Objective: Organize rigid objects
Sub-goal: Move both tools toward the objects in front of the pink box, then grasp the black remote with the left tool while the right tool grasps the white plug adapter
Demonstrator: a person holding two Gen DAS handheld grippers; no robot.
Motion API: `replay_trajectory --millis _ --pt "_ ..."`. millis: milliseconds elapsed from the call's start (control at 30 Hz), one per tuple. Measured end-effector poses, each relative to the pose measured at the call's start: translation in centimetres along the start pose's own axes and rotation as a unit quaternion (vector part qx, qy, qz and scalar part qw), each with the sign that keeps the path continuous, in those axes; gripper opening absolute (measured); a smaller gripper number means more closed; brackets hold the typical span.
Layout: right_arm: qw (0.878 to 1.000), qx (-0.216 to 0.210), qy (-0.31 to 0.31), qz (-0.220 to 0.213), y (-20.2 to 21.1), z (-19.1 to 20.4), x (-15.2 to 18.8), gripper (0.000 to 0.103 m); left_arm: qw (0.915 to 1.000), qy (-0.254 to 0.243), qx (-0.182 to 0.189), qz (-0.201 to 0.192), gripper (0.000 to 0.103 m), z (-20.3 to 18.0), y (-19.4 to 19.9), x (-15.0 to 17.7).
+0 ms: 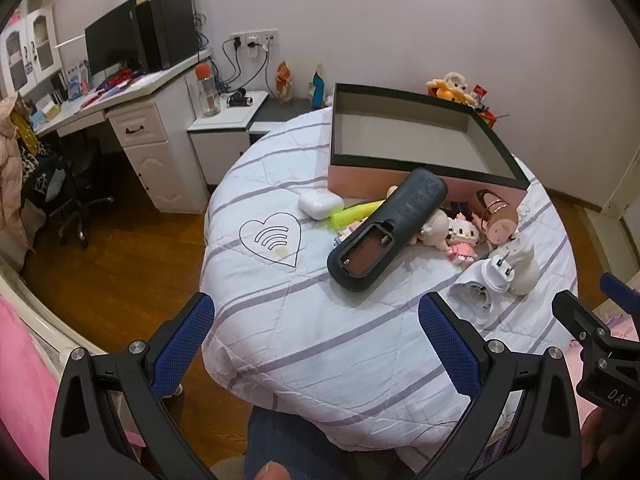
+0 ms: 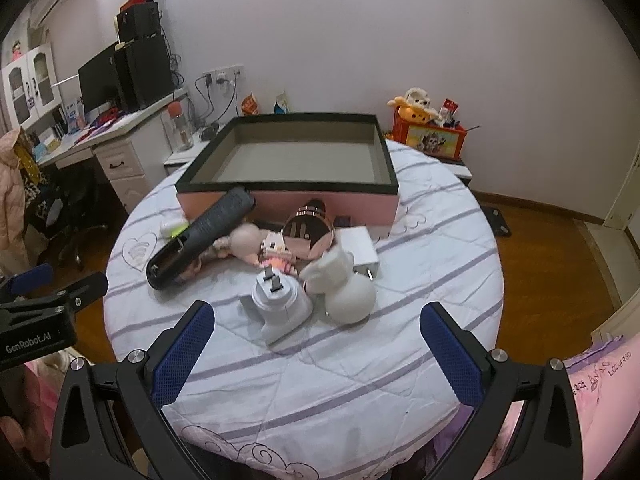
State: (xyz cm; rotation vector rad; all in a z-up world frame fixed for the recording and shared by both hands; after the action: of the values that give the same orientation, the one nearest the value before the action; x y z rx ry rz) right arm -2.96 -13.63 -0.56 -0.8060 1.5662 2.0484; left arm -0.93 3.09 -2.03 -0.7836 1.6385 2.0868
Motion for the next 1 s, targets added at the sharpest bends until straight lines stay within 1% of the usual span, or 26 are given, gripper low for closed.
replay_trajectory --millis 200,333,533,633,667,700,900,1000 --pt "1.000 -0.007 0.001 0.025 -2.2 -0.1 0.5 0.103 0.9999 -0.005 0.006 0.011 0.103 -0.4 -1.5 0.1" --pt "0.999 -0.011 0.004 0.034 -3.4 0.1 0.6 0.103 0.9999 -0.009 0.005 0.009 0.103 -0.9 -2.4 -0.1" --pt "0.999 -0.021 0.000 0.037 -5.1 0.0 0.7 0.103 0.9997 -0.023 -0.002 -0.006 0.103 -1.3 -3.5 -0.6" --pt "0.999 -0.019 -0.004 0.042 -6.0 -0.1 0.8 0.102 0.9994 -0.033 -0.003 -0.014 0.103 -1.4 -4.4 -0.9" --pt "0.999 -0.018 -0.004 0.043 -6.2 -0.1 0.8 0.101 0.9993 -0.035 0.000 -0.016 0.103 -1.4 -4.7 -1.0" --pt "0.999 -0.018 -0.007 0.046 -6.5 -0.1 0.8 0.097 0.9992 -0.037 0.004 -0.016 0.103 -1.5 -5.0 -1.1" --pt "0.998 -0.012 -0.023 0.050 -7.6 0.0 1.0 0.097 0.9977 -0.057 0.031 -0.022 0.103 -2.2 -6.4 -1.8" --pt "0.998 -0.010 -0.030 0.049 -8.0 0.2 1.1 0.094 0.9963 -0.070 0.041 -0.026 0.103 -2.6 -7.4 -2.1"
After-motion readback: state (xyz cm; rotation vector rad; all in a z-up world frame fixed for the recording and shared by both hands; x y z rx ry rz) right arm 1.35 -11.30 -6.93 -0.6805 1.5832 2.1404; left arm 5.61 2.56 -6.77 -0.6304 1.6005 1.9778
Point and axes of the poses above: each gripper's, at about its wrist camera, not at the fingertips, and y roughly against the way its jaws point, z to its left, x to its underside, the point moved 1 cm from there along -y, roughly the way its jaws point, and after that the axes turned 14 degrees about -x, right-handed, at the moved point
